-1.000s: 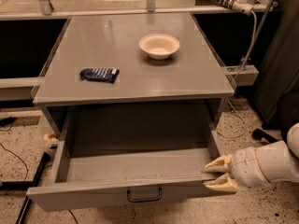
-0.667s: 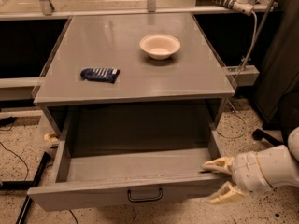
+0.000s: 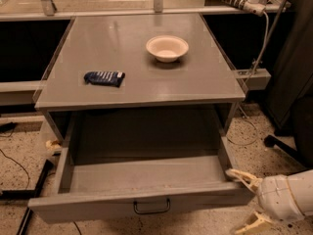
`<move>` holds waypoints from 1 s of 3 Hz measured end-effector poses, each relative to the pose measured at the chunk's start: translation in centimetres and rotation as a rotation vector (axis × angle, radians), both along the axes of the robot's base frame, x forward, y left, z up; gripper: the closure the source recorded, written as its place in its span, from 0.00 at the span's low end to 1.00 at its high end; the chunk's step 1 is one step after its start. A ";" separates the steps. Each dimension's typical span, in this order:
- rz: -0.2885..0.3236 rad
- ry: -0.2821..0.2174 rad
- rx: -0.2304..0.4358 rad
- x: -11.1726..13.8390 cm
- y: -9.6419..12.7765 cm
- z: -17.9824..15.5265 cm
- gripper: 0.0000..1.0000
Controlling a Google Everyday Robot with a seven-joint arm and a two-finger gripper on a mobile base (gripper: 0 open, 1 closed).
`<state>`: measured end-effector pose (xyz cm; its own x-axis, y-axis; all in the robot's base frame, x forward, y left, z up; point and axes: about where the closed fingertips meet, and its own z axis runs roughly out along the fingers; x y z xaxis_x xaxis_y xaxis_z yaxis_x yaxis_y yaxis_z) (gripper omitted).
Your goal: Open top drawer
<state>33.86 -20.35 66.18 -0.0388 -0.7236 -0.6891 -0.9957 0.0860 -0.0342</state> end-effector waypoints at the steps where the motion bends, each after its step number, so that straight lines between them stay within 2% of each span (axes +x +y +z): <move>1: 0.000 0.000 0.000 0.0 0.0 0.8 0.62; 2: 0.000 0.000 0.000 0.0 0.0 1.3 0.85; 3: -0.009 0.022 0.012 -3.5 -1.7 1.1 0.81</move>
Offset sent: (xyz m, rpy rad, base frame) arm -0.0996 -0.0551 -0.0087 0.0280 0.0731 -0.0172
